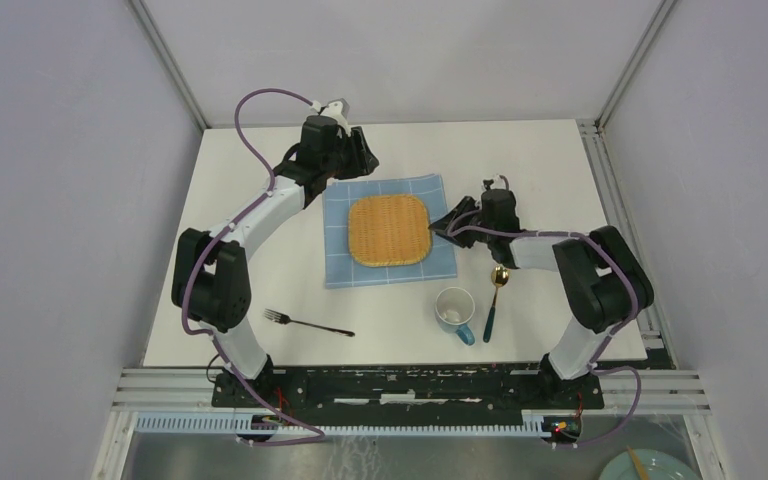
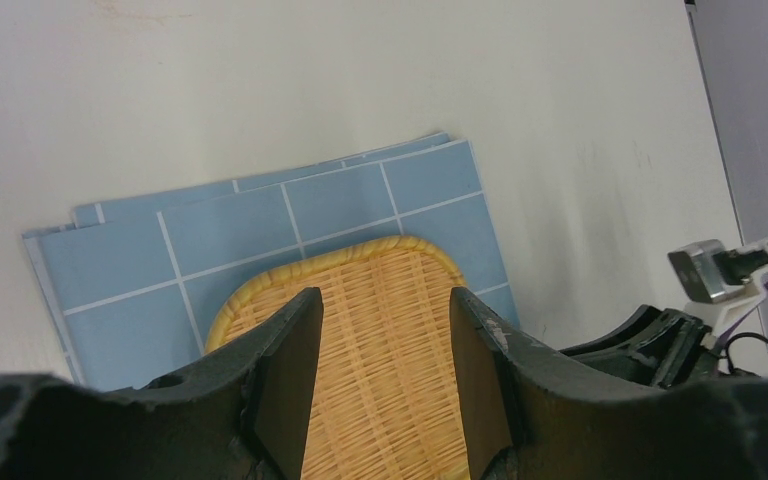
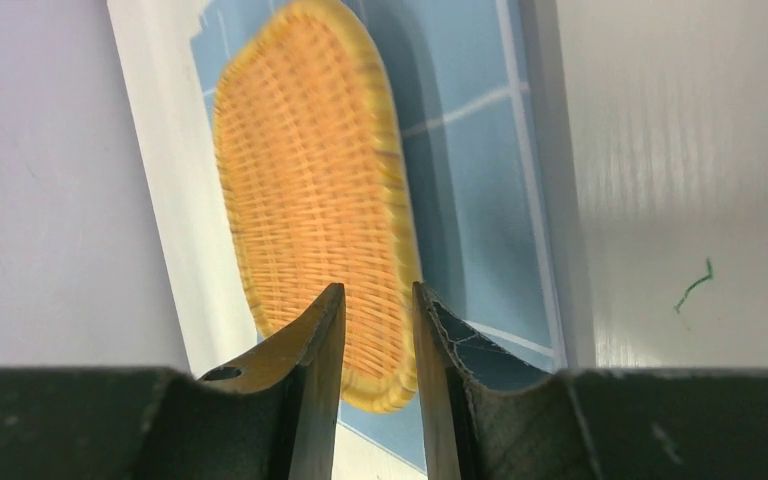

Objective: Set the dinner table for one person
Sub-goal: Place the plate on the napkin.

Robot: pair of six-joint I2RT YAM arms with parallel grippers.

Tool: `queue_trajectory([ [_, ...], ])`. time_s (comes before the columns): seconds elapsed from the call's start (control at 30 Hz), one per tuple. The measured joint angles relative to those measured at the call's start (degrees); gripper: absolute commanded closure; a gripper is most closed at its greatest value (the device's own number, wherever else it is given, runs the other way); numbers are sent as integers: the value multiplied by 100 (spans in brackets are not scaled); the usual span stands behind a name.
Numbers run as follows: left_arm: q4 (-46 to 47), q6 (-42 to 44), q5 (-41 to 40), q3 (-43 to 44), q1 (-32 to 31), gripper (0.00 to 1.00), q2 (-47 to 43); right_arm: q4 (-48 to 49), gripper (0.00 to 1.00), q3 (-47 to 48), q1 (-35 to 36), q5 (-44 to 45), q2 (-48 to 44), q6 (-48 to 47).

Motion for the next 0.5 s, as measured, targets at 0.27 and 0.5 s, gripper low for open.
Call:
queue_trajectory([
  [0.27, 4, 0, -35, -52, 0, 43, -42, -1119, 62, 671, -496, 44, -885, -660],
  [0.5, -7, -9, -199, -459, 13, 44, -538, -3296, 67, 1884, -616, 343, -1797, -1633],
])
